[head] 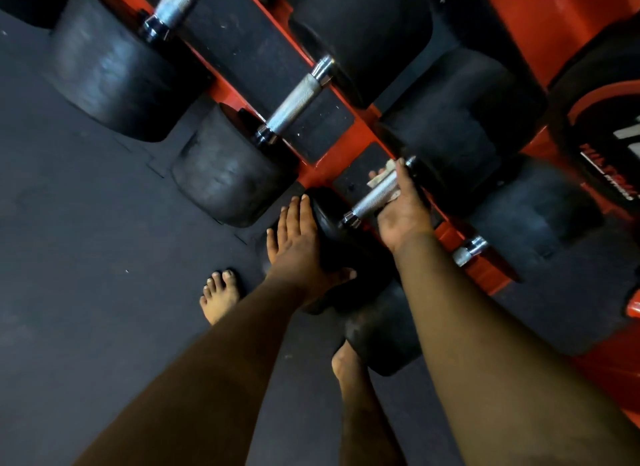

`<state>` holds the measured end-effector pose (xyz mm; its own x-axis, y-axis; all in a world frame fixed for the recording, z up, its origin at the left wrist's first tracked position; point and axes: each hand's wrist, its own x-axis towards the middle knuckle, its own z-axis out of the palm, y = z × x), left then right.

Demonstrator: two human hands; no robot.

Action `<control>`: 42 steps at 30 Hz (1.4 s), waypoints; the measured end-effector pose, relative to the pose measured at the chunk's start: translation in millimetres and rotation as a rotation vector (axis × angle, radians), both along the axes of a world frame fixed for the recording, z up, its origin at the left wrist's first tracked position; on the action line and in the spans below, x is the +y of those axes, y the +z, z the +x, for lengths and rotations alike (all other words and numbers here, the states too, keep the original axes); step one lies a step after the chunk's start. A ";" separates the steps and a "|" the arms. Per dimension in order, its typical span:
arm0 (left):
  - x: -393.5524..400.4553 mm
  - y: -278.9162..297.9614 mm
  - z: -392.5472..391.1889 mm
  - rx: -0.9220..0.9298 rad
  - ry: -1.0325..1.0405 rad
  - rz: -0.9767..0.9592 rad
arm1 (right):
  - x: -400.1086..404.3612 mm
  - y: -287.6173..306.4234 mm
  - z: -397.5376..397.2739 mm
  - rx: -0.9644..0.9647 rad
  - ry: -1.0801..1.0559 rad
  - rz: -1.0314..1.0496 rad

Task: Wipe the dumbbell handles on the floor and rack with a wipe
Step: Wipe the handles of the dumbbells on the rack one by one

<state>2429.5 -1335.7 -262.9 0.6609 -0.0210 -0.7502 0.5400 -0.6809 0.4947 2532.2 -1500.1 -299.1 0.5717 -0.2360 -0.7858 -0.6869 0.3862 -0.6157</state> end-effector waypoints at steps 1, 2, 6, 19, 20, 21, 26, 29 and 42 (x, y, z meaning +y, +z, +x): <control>-1.4 0.4 -0.4 -0.007 0.004 0.009 | 1.7 0.8 -10.3 0.060 0.120 -0.105; -1.6 1.0 -0.4 -0.009 0.007 0.013 | 3.1 0.0 -25.6 0.150 0.307 -0.253; -2.0 2.4 -0.1 -0.011 0.022 0.007 | -5.0 10.2 -59.2 0.257 0.928 -0.568; -7.8 -0.5 -3.9 -0.080 0.057 0.076 | -11.4 18.6 -30.4 -0.496 1.980 -1.154; -8.4 -1.3 -5.6 -0.090 0.064 0.087 | -14.4 21.3 -38.0 -0.575 1.968 -1.104; -10.9 -0.9 -7.8 -0.103 0.067 0.101 | -20.6 24.7 -44.6 -0.628 1.924 -1.063; -42.4 19.4 -31.8 -0.180 0.112 0.195 | -76.6 43.9 -88.5 -0.437 1.641 -0.937; -76.6 33.4 -64.8 -0.348 0.093 0.231 | -104.6 72.0 -118.4 -0.521 0.931 -0.915; -172.6 23.9 -83.0 0.101 0.051 -0.019 | -153.8 -2.2 -151.8 0.420 0.152 -0.364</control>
